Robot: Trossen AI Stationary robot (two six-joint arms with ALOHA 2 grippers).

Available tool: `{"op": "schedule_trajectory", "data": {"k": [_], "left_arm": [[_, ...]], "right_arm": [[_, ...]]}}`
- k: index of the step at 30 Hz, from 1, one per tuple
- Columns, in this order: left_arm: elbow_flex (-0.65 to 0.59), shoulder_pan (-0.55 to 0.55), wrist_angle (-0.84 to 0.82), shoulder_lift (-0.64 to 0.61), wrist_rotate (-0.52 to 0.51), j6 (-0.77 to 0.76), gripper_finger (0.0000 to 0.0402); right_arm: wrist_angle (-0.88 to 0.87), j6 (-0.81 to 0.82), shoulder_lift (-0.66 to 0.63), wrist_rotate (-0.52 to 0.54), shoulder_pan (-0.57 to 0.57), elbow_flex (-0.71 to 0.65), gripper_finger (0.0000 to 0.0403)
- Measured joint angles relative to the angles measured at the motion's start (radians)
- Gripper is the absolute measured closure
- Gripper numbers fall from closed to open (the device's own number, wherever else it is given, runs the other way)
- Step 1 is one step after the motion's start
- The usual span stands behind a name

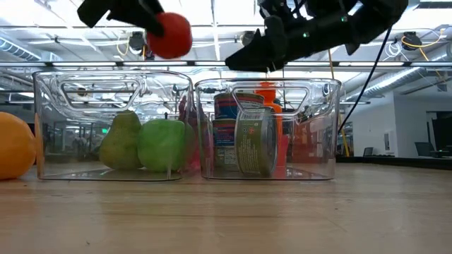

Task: Pick & Place Food Item
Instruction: Put the red apple into the left transparent bin

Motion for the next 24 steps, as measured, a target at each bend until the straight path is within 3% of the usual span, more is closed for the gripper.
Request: {"op": "schedule_trajectory", "data": {"k": [8,13,19,24], "left_arm": [[0.0,-0.018,0.15,0.0,0.013,0.129,0.0236],[0.0,-0.019,0.196,0.0,0.062,0.148,0.0236],[0.0,-0.009,0.207,0.0,0.089,0.164,0.0236],[0.0,0.011,0.207,0.0,0.088,0.163,0.0236]], "right_arm": [[0.063,0.096,0.0,-0.021,-0.007,-0.013,0.0211],[0.128,0.256,0.0,-0.189,-0.002,-0.013,0.0123],[0.228,0.279,0.0,-0.183,0.028,-0.013,0.0014],[0.277,0.261,0.0,-0.184,0.064,-0.012,0.0019]]}}
